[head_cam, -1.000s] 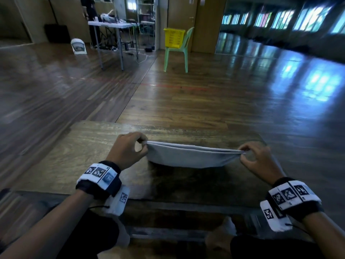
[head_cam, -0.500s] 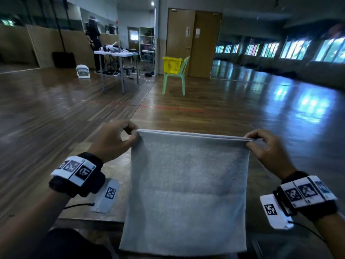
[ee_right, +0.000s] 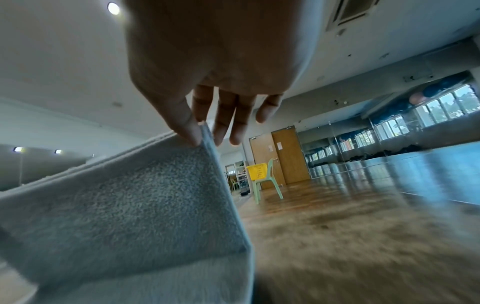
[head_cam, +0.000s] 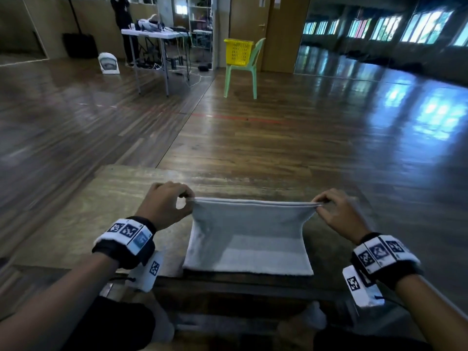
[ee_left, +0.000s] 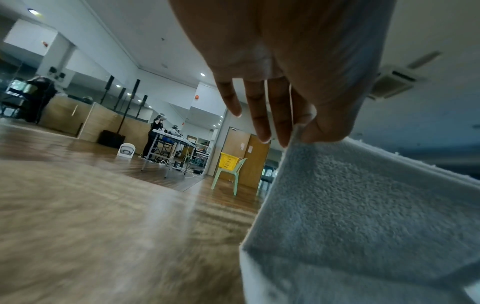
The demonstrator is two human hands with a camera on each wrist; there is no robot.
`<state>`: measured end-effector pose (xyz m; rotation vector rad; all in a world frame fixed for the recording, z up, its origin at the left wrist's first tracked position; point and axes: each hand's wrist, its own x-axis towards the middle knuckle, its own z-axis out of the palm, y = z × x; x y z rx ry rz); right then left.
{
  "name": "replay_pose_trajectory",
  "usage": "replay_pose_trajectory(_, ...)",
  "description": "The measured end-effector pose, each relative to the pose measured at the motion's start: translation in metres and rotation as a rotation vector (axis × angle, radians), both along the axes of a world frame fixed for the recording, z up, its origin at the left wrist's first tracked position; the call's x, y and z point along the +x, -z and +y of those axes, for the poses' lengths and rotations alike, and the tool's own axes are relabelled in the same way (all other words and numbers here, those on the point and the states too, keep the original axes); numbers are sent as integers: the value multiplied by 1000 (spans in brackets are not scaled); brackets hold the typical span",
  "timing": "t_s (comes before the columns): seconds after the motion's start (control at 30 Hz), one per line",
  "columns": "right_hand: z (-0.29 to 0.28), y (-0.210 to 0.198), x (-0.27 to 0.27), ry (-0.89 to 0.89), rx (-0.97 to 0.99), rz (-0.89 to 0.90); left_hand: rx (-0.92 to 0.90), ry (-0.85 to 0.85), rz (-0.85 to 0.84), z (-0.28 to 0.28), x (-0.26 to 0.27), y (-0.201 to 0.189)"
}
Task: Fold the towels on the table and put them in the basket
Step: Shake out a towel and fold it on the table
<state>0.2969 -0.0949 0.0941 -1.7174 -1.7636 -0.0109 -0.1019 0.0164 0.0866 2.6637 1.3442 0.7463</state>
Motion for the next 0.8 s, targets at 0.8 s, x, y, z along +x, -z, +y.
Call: replay_pose_trajectory(0.8,-34,82,-6,-136,-619,-315,-211,84,466,-31,2,80)
